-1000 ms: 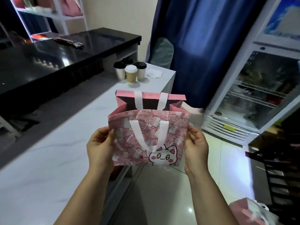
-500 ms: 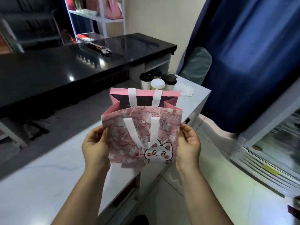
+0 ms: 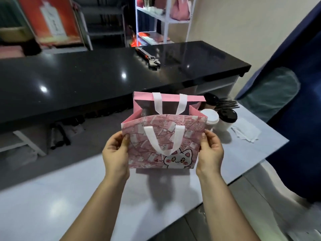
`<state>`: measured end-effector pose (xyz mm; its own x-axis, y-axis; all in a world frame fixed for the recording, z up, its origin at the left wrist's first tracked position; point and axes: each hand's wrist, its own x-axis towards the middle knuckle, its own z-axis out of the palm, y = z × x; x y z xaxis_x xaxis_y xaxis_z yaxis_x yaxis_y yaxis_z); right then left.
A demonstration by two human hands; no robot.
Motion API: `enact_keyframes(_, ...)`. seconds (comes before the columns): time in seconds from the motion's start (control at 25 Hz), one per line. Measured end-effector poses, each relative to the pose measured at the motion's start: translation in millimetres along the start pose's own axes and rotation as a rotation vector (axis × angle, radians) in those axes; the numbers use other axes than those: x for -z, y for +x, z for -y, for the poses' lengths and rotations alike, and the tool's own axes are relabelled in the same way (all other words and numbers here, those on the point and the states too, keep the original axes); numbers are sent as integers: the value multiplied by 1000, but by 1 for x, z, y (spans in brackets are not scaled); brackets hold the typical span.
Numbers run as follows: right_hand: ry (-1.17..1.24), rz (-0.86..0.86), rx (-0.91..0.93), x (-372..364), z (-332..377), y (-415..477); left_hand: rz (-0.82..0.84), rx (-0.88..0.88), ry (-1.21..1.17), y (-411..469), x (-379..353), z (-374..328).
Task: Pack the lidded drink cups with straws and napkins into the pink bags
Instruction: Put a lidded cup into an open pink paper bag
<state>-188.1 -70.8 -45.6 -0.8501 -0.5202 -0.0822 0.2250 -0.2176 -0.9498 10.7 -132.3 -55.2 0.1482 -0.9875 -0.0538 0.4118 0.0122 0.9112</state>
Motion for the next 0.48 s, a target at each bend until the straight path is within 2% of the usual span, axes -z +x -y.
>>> enact_keyframes(0.28,-80,386,-80,17,-22,56,-306,-89,186,-44,-13,24)
enact_keyframes(0.48,-181,613,4,44,-16,81,-464,-177,428,-90,-21,32)
